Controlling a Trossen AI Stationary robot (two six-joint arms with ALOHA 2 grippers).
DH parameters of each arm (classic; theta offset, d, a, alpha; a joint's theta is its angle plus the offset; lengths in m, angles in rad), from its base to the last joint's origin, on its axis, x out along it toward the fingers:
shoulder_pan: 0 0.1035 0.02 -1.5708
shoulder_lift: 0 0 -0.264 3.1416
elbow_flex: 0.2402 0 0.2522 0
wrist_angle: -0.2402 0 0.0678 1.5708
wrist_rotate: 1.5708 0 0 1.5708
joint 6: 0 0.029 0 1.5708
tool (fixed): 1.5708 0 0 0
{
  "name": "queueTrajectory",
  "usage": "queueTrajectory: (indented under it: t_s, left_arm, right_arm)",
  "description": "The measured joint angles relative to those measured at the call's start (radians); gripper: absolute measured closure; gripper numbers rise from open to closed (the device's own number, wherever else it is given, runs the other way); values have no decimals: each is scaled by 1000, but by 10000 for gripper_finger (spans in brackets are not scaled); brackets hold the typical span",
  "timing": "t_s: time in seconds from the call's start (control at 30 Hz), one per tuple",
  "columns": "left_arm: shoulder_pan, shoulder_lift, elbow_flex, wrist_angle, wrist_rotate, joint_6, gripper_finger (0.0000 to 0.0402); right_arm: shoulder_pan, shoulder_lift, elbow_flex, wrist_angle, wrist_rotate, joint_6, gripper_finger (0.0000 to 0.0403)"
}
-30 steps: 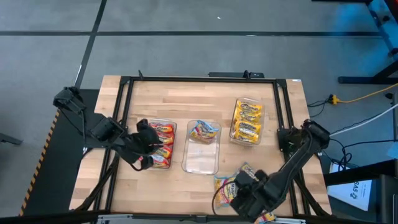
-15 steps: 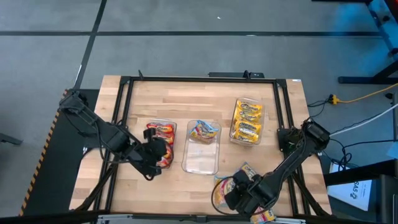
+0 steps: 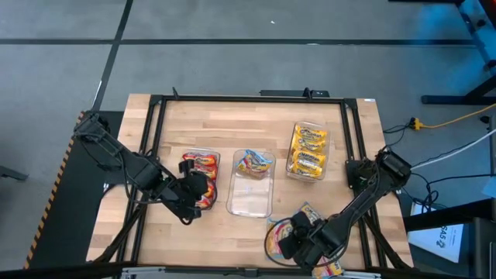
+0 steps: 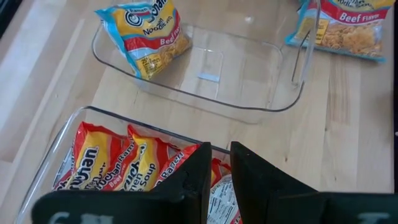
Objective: Sort Maruchan noodles
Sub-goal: Put the blue noodle pack into the middle transparent bin
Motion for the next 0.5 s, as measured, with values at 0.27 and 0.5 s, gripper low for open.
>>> queueTrajectory:
  t_s: [0.27,0.5]
  left_arm:
    - [0,0,0,-5,0,0,348]
    - [0,0,0,-12,0,0,348]
  right_arm:
    - [-30,0,-28,16,1,3,279]
    - [-69,0,-46,68,1,-88,359]
